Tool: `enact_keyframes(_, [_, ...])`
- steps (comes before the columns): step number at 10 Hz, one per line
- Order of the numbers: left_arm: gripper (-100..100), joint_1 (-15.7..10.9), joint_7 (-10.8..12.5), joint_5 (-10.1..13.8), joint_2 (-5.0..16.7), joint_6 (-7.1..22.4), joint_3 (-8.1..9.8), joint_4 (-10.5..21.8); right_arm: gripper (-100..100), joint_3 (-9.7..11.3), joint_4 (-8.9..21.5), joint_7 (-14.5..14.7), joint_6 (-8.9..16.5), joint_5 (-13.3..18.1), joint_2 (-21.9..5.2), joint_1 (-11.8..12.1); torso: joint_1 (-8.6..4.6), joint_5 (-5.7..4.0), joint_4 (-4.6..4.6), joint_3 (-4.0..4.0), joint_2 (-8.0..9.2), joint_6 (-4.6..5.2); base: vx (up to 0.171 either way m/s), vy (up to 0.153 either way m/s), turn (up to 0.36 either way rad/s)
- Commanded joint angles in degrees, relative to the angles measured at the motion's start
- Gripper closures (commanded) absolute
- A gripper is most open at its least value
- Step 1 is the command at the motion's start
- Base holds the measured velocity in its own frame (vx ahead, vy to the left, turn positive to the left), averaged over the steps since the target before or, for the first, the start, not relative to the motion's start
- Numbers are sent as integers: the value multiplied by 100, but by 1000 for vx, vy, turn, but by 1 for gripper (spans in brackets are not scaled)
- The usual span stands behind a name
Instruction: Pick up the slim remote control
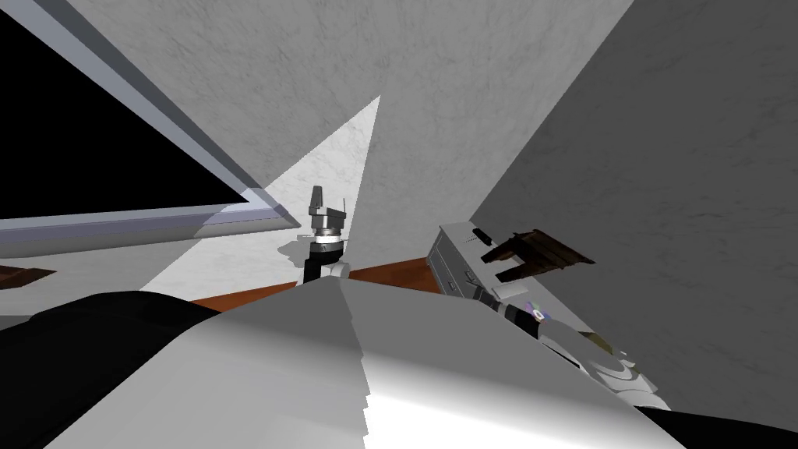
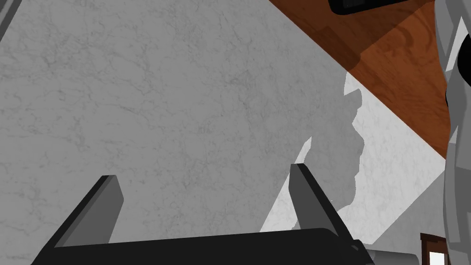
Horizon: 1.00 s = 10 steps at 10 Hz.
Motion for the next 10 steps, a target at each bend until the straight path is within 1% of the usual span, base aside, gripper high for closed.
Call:
enact_keyframes(1, [0, 0, 0, 0, 0, 0, 0, 0, -100, 47, 286, 114, -77, 230, -208, -28, 0, 0, 0, 0, 0, 0, 10, 3, 224])
enact_keyframes(2, [0, -1, 0, 0, 0, 0, -1, 0, -100, 80, 513, 227, -123, 410, -360, -10, 0, 1, 0, -1, -2, -6, 26, -8, 429])
enact_keyframes(3, [0, -1, 0, 0, 0, 0, -1, 0, -100, 80, 637, 227, -123, 439, -396, -10, -3, 1, -1, -5, -9, -9, 25, -24, 92])
enact_keyframes(4, [0, 1, 0, 0, 0, 0, 0, 0, -100, 113, 800, 335, -170, 638, -568, 8, -7, -1, -2, -4, -7, 2, 24, -18, 140])
enact_keyframes(5, [0, 0, 0, 0, 0, 0, 0, 0, -100, 113, 920, 335, -170, 638, -568, 8, -7, -1, -1, -4, -7, -3, 18, -17, 112])
enact_keyframes(7, [0, -1, 0, 0, 0, 0, 0, 0, -100, 178, 1367, 534, -266, 987, -860, 42, -7, -1, -1, -2, -4, -3, 20, -25, 288])
enact_keyframes(8, [0, -1, 0, 0, 0, 0, 0, 0, -100, 178, 1470, 534, -266, 1002, -860, 42, -10, -1, -1, -5, -9, -7, 22, -32, 99])
enact_keyframes(9, [0, 1, 0, 0, 0, 0, 1, 0, -100, 212, 1724, 624, -312, 1165, -978, 58, -10, -2, -1, -4, -7, 3, 28, -30, 154])
enact_keyframes(10, [0, 0, 0, 0, 0, 0, 0, 0, -100, 212, 1732, 624, -312, 1165, -978, 58, -11, -2, -1, -4, -8, -2, 20, -31, 84])
